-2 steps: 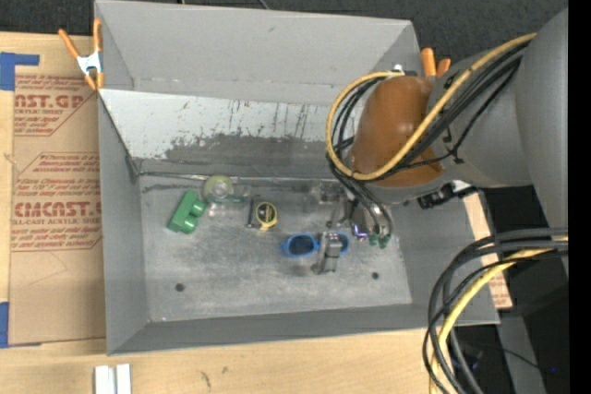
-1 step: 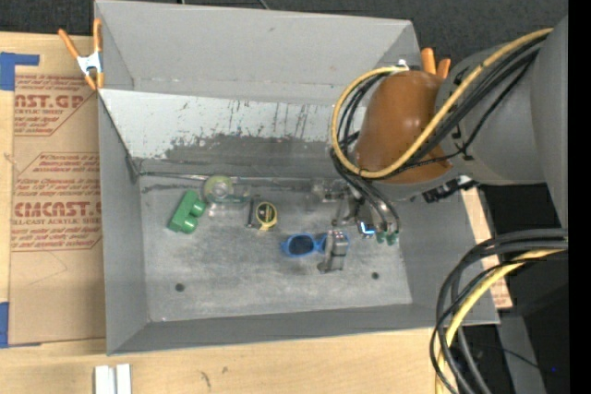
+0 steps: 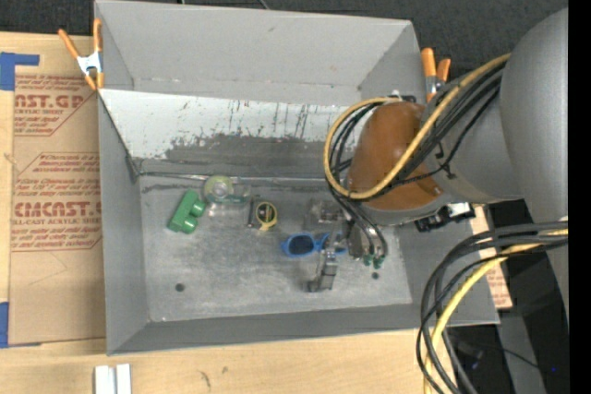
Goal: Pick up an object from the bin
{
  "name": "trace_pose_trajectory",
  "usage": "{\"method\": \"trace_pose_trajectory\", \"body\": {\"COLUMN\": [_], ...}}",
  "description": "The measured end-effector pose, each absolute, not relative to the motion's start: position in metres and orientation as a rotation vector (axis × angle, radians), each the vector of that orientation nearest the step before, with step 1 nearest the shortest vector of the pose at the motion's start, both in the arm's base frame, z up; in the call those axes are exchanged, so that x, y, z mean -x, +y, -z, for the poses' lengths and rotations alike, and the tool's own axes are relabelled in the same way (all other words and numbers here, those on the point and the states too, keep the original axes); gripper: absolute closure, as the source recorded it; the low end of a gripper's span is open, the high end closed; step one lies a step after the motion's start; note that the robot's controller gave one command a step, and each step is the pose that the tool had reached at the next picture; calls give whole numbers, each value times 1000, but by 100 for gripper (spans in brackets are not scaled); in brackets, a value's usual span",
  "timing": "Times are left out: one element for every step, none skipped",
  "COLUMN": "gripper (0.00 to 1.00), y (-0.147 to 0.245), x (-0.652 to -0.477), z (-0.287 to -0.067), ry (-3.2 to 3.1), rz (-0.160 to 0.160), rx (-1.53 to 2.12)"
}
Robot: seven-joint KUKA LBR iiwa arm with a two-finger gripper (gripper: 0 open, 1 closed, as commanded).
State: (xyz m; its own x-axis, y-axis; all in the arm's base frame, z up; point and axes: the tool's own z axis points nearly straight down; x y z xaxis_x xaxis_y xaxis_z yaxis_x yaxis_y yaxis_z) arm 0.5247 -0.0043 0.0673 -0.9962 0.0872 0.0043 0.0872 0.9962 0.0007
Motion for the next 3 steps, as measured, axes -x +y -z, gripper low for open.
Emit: {"method": "trace_pose_trajectory", "body": {"gripper": [0,100,100], "y": [-4,-4,-3], "x": [-525,-525,-526], "z": [-67,-67,-116], "ry": [-3139,-3138,-3144], "rz": [0,0,2], "rx": [136,135,134]}}
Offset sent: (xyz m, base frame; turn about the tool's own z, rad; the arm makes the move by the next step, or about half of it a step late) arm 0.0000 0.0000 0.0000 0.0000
